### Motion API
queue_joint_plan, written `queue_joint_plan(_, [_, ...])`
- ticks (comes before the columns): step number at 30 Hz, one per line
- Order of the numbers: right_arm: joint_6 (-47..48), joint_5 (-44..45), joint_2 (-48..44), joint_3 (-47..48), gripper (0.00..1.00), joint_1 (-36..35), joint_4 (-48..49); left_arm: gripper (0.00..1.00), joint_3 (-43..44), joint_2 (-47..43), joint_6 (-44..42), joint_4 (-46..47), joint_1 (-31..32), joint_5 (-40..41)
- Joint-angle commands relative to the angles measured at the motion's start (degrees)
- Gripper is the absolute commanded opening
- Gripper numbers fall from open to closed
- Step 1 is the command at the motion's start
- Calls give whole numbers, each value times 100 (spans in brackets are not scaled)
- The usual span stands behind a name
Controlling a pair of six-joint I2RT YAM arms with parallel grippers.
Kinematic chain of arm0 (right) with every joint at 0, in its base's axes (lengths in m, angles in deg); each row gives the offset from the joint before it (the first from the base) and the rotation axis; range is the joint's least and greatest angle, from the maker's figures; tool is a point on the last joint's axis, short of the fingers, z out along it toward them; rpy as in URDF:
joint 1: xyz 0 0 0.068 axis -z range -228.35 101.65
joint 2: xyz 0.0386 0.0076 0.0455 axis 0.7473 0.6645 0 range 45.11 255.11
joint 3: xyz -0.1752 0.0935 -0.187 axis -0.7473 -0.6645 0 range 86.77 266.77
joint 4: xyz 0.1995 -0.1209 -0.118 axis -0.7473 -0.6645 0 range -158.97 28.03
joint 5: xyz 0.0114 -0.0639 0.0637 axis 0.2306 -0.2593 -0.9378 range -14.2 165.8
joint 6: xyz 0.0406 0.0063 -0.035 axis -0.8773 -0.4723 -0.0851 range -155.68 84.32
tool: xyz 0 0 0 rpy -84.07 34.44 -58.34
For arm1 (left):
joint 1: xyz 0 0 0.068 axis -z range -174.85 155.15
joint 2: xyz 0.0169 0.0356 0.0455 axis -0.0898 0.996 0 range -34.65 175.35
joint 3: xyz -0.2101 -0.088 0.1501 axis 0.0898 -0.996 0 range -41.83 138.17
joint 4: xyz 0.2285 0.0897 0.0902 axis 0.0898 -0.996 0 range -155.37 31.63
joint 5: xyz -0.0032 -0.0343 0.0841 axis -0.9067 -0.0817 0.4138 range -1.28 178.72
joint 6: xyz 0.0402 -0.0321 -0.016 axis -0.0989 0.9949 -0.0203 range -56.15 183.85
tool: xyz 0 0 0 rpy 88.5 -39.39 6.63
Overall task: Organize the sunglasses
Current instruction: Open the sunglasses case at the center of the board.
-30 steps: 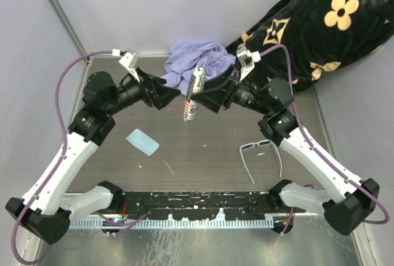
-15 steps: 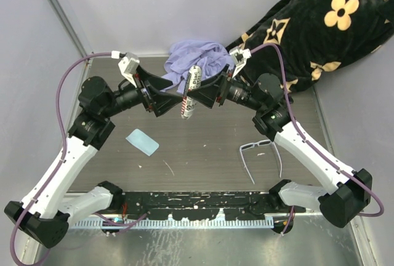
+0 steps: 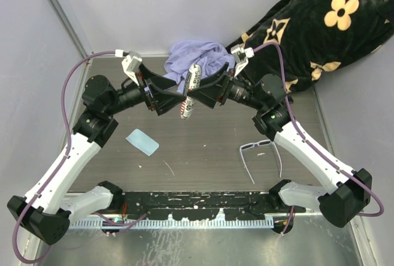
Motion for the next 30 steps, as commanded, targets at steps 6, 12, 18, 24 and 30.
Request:
queue_joint_plan(6, [-278,-151,22,312,0,5,725,87,-6,23,167,432,19,-184])
queue_joint_plan(12, [-311,-187,82,360,0,3,747,87,-10,78,219,526,19,-218])
queue_joint_plan(18, [-367,-267,102,374,0,-3,840,87,26,179,220,538,26,-248])
queue_joint_plan(24, [-555,-574,94,351,0,-12,1176,86,-44,127,18,213,26,179])
queue_joint_plan(30, [-528,-800,20,343,0,-12,1214,85,-52,59,-56,124,16,371])
